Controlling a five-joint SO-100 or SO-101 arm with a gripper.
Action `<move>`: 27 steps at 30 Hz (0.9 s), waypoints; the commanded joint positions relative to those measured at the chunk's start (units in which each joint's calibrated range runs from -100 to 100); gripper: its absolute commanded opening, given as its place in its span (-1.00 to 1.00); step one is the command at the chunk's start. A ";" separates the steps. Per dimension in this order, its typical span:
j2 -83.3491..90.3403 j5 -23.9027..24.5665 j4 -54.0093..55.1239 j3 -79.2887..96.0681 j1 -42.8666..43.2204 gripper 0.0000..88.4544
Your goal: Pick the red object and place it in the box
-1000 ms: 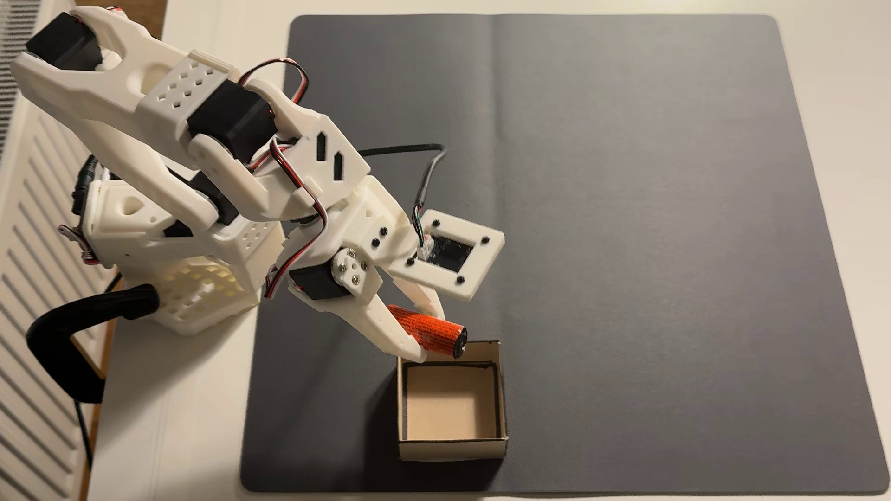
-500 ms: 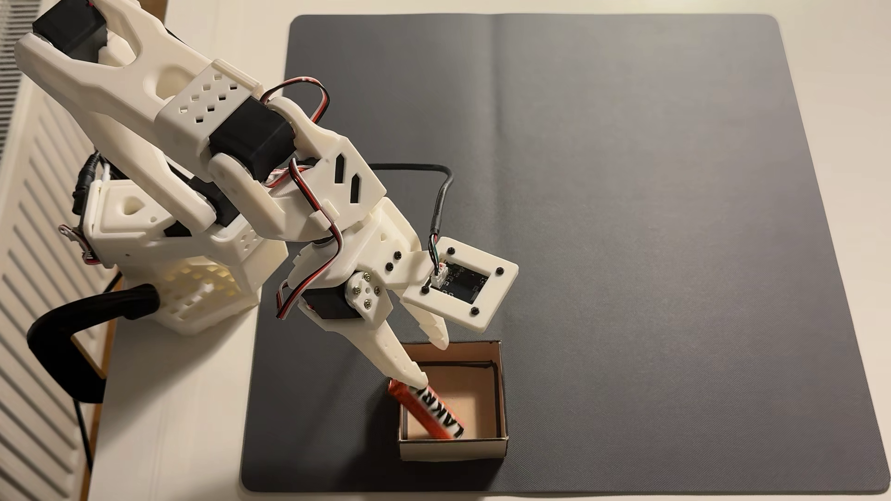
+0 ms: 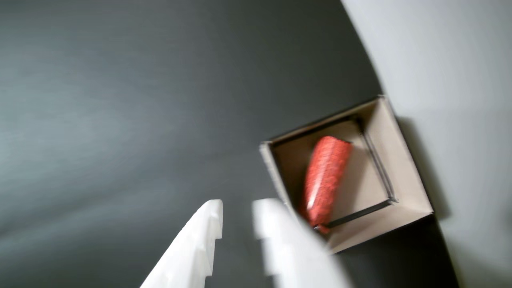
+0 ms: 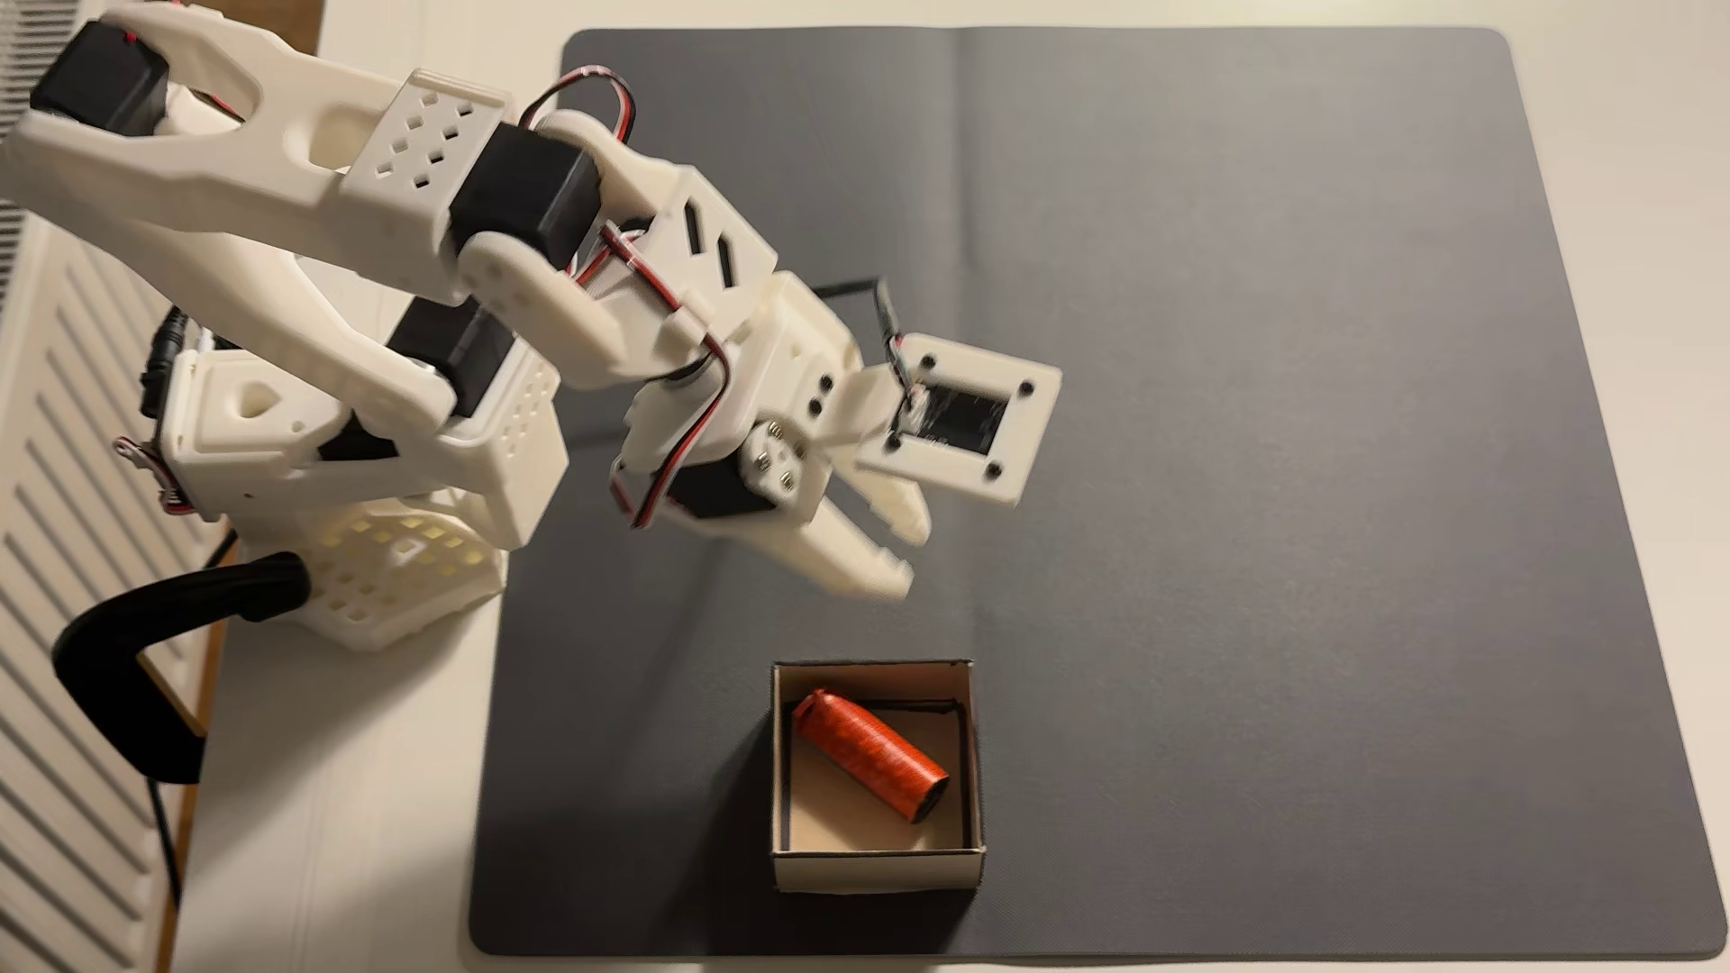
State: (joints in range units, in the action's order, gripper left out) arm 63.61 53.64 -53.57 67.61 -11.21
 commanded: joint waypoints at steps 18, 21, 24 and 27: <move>35.54 1.06 -1.94 22.23 16.04 -0.98; 35.63 1.06 -3.17 26.22 15.59 -0.98; 34.10 1.06 -3.69 29.40 15.37 -0.98; 33.33 1.06 -4.04 32.39 15.52 -0.98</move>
State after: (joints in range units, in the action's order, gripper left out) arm 97.93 54.56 -57.13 97.63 4.38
